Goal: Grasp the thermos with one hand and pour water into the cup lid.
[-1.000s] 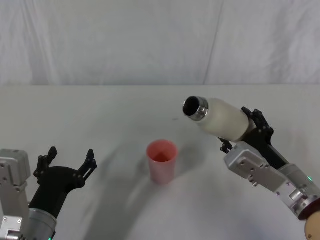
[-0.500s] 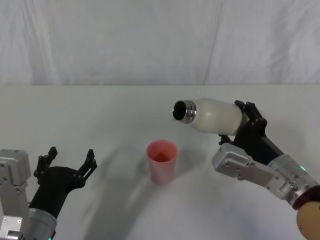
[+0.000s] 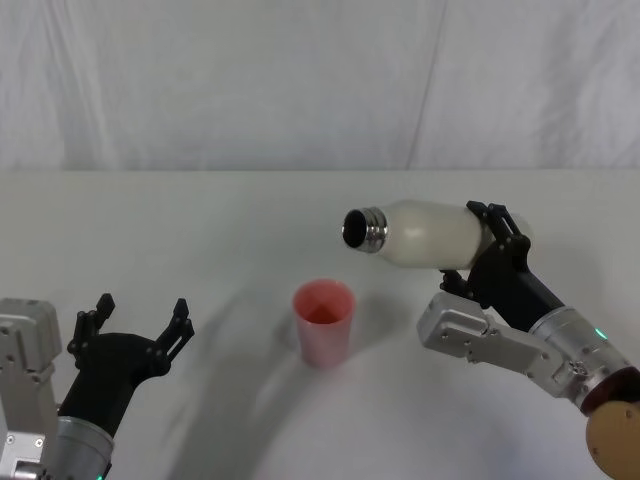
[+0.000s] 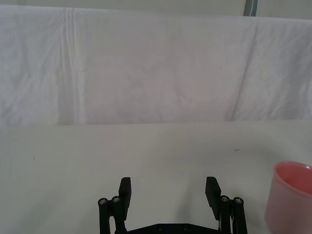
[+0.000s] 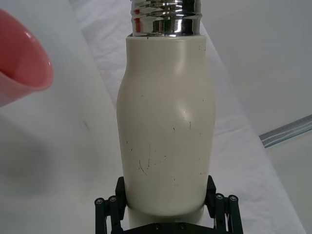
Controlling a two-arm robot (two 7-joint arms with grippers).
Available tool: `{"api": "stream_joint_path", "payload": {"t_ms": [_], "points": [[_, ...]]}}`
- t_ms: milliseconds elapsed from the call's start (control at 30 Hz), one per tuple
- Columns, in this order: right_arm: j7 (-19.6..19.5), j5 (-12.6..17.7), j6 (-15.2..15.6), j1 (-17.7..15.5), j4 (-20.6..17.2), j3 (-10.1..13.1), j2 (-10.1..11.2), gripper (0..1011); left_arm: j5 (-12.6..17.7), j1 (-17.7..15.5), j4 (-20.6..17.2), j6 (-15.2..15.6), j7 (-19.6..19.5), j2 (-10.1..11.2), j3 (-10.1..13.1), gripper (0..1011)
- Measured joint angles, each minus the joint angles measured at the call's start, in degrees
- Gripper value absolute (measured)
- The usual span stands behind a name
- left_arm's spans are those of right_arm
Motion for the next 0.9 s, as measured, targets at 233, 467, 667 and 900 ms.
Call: {"api": "stream_joint_path", "payload": {"t_ms": [233, 467, 667, 900], "points": [[-1.0, -1.5, 0.2, 0.1, 0.7, -0.5, 0.4, 950, 0.0, 0.0, 0.0, 0.0, 0.0, 0.0, 0.0, 1001], [-1.7, -2.9, 0.4, 0.1, 1.2, -1.1, 0.9, 950, 0.0, 0.0, 0.0, 0.0, 0.0, 0.0, 0.0, 1001], [-2.0, -4.2, 0.5, 0.1, 1.4, -1.9, 1.3, 950, 0.0, 0.0, 0.0, 0.0, 0.0, 0.0, 0.0, 1001], [-2.3, -5.4, 0.5, 0.2, 1.5, -2.6, 1.8, 950, 0.0, 0.0, 0.0, 0.0, 0.0, 0.0, 0.0, 1001]]}}
